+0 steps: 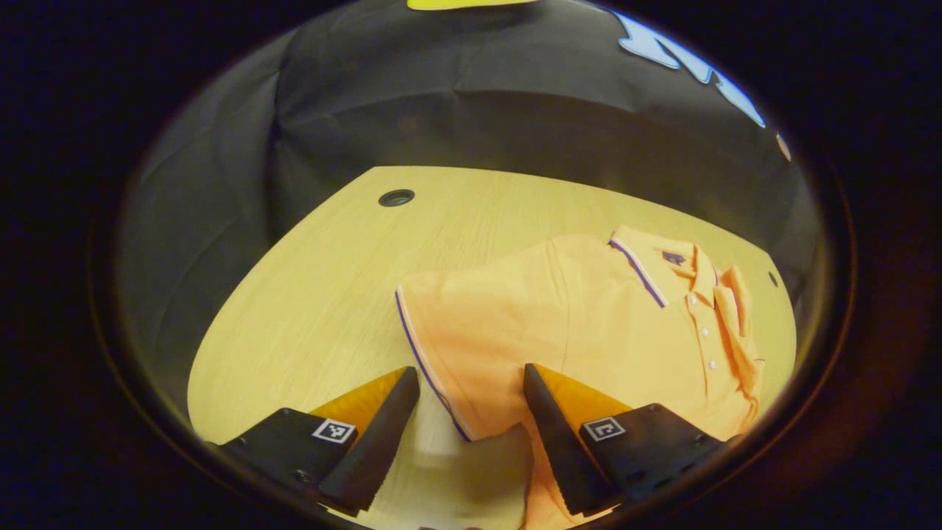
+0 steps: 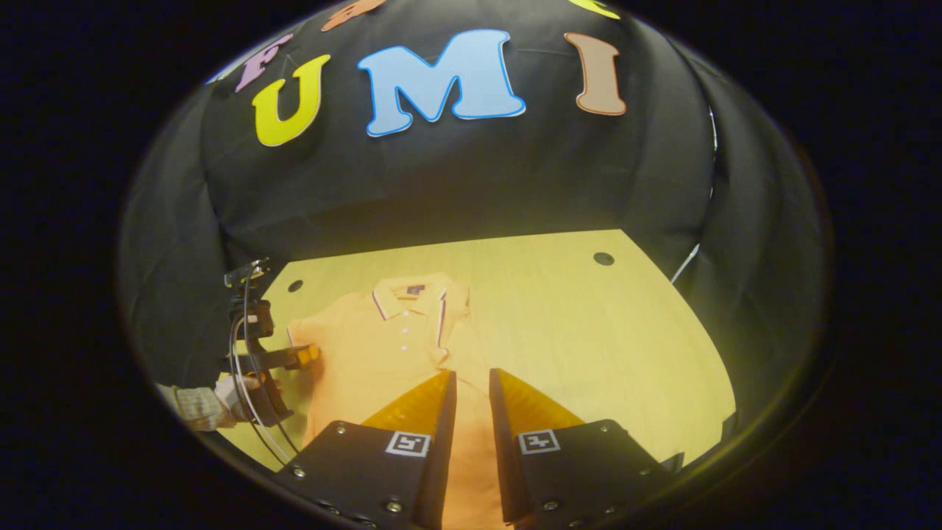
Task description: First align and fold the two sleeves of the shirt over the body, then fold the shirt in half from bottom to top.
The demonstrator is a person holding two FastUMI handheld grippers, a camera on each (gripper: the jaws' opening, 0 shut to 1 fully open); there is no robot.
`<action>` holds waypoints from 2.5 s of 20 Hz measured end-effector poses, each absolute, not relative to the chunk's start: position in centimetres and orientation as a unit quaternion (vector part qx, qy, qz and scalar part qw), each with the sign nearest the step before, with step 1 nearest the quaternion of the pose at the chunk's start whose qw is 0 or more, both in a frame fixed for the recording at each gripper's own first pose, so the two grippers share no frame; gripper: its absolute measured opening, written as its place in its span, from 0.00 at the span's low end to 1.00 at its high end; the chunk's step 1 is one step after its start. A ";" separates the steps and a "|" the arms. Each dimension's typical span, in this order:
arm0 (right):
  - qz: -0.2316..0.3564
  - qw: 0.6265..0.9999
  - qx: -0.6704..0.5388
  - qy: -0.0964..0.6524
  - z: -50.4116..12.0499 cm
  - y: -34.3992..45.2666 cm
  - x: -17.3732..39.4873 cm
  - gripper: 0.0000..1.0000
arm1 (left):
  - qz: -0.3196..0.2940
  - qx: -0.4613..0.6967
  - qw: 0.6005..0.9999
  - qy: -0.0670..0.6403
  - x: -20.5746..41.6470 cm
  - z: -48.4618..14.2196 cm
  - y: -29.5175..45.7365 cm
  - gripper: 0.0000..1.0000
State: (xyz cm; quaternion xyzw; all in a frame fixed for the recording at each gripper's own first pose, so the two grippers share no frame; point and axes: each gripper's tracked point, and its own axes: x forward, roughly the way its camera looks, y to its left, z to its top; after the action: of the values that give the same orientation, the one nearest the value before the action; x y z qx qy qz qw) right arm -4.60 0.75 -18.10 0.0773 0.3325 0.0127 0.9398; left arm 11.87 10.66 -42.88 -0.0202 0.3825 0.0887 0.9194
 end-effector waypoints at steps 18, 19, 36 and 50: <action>0.006 0.936 0.105 0.336 -19.7 -0.4 -5.6 0.29 | 0.061 0.075 0.936 0.340 15.2 -37.6 6.5 0.10; 0.005 0.936 0.107 0.336 -19.8 -0.4 -5.8 0.29 | 0.048 0.085 0.938 0.332 15.7 -36.9 5.4 0.10; -0.029 0.926 0.152 0.344 -21.7 -3.6 -7.4 0.29 | -0.123 0.168 0.916 0.343 13.8 -39.2 -11.3 0.12; -0.013 0.915 0.162 0.370 -24.4 -3.5 -8.7 0.29 | -0.130 0.087 0.915 0.372 8.9 -38.0 -10.0 0.96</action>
State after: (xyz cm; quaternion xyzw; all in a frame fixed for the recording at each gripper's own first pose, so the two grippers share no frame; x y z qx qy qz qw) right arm -8.72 -3.53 -24.42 0.1622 0.3698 -0.0126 0.9148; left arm 8.86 -10.02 -38.00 0.0865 0.3719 -0.1301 0.9150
